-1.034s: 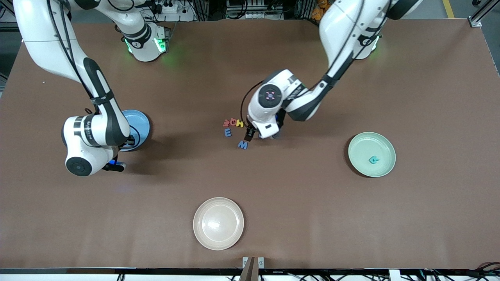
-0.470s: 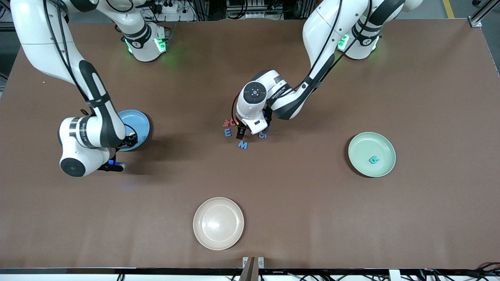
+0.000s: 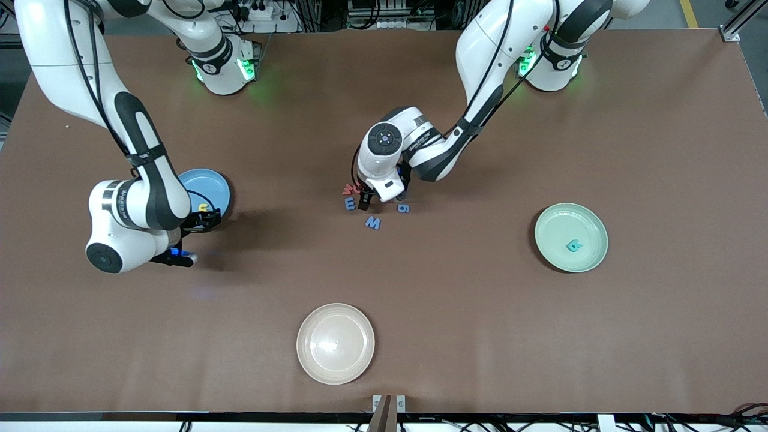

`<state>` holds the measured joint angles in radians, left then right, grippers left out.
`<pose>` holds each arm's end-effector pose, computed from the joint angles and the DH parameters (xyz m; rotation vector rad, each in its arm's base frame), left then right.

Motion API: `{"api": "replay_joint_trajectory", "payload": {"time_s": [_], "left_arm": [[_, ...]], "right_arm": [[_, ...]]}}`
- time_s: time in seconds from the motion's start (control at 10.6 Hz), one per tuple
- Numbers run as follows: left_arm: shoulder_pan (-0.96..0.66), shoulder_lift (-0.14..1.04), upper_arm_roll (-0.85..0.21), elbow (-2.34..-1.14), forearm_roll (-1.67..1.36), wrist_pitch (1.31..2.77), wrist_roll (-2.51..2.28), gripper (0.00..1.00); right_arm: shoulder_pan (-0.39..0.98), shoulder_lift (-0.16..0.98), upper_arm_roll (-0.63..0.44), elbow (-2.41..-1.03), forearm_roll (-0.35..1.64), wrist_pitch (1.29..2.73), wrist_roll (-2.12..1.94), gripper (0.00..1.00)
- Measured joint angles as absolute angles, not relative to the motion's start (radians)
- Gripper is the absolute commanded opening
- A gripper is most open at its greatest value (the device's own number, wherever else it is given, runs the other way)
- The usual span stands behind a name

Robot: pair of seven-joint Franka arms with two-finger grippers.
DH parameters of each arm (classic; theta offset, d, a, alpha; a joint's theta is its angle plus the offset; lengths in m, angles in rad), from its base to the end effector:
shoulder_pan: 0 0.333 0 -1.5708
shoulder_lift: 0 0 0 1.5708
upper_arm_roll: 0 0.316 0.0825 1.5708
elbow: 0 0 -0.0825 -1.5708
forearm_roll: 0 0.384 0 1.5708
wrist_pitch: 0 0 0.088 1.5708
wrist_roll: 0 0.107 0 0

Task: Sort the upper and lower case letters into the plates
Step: 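Lower the yellow u into the blue plate and open the right gripper, then grasp the yellow foam letter H with the left gripper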

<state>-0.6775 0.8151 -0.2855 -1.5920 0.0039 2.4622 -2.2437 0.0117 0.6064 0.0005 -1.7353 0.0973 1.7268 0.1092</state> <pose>0.4243 -0.5607 0.1759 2.3580 1.9313 -0.3105 0.5911 0.0161 0.1994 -2.9369 0.2099 0.9411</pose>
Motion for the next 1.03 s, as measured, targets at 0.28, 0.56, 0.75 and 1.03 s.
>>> {"api": "replay_joint_trajectory", "payload": {"time_s": [0.28,0.56,0.75,1.03], "left_arm": [[-0.678,0.819,-0.282,-1.596,0.016,2.462,-2.244,1.00],[-0.682,0.829,-0.282,-1.601,0.026,2.462,-2.244,1.00],[-0.683,0.829,-0.281,-1.601,0.027,2.464,-2.244,1.00],[-0.684,0.829,-0.281,-1.601,0.027,2.468,-2.244,0.84]], "right_arm": [[0.021,0.606,0.005,-1.735,0.125,1.727,0.109,0.88],[0.030,0.603,0.006,-1.731,0.155,1.727,0.110,0.88],[0.037,0.602,0.006,-1.726,0.164,1.727,0.116,0.88],[0.067,0.602,0.007,-1.720,0.190,1.727,0.129,0.87]]}}
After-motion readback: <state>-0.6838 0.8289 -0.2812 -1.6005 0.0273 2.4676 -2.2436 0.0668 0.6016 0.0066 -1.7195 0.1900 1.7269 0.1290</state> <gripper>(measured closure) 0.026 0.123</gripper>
